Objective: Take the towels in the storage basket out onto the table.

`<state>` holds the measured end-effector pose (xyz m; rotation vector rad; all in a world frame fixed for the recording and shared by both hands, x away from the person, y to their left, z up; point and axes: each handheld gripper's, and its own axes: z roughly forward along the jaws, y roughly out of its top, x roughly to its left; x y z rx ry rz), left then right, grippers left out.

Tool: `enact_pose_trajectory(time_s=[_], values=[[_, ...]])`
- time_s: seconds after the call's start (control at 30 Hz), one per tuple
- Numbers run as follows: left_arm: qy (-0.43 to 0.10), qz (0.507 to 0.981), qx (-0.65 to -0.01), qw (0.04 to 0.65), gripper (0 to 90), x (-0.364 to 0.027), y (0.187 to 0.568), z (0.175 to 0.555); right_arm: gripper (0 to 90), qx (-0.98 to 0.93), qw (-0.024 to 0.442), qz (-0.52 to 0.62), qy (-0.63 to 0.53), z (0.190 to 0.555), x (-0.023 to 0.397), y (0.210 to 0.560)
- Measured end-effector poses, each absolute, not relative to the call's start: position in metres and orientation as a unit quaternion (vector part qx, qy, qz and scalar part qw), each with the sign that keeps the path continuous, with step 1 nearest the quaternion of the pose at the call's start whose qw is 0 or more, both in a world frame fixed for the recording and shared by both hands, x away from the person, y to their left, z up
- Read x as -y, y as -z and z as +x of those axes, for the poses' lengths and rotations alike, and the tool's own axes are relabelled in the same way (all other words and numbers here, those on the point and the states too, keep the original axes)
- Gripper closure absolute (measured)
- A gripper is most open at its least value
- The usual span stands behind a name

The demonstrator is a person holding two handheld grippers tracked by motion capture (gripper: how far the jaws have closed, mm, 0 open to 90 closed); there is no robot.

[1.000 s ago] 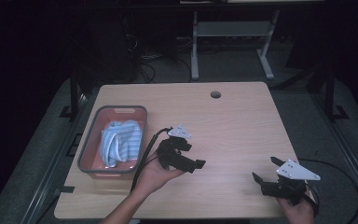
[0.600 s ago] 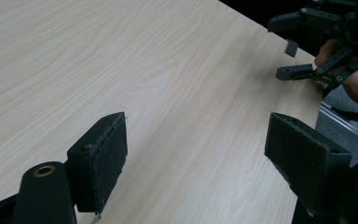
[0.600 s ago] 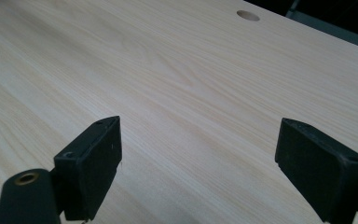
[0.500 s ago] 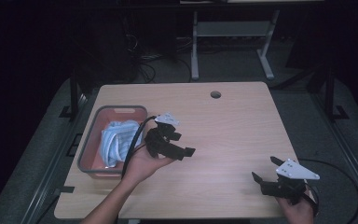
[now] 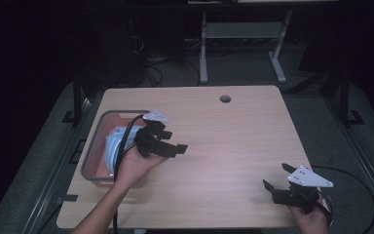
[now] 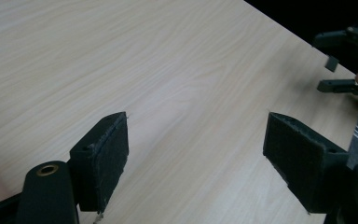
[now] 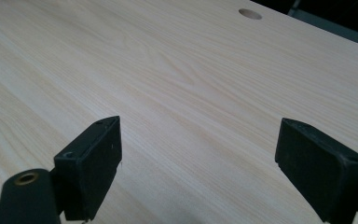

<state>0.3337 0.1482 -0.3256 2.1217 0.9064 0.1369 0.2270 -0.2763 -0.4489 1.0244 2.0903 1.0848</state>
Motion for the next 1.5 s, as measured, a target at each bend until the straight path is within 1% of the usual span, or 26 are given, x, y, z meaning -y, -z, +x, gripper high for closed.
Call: enact_pose_trajectory(time_s=[0.17,0.43,0.7,0.97,1.27,1.5], values=[[-0.066,0.827,-0.386,0.402,21.8,-0.169,0.325,0.339,14.1,-0.781,0.284,0.381,-0.405,0.227,0.276,0.448],[-0.082,0.816,-0.412,0.397,22.3,-0.195,0.323,0.342,14.1,-0.781,0.284,0.381,-0.405,0.227,0.276,0.449],[-0.109,0.802,-0.446,0.382,22.3,-0.231,0.322,0.345,14.1,-0.782,0.284,0.38,-0.405,0.227,0.275,0.449],[-0.119,0.79,-0.468,0.377,22.3,-0.254,0.324,0.345,14.2,-0.783,0.282,0.38,-0.403,0.227,0.274,0.449],[-0.127,0.777,-0.495,0.366,22.4,-0.275,0.332,0.344,14.2,-0.783,0.283,0.379,-0.404,0.227,0.272,0.449],[-0.128,0.766,-0.529,0.342,22.7,-0.295,0.35,0.349,14.1,-0.785,0.28,0.379,-0.402,0.228,0.272,0.45]])
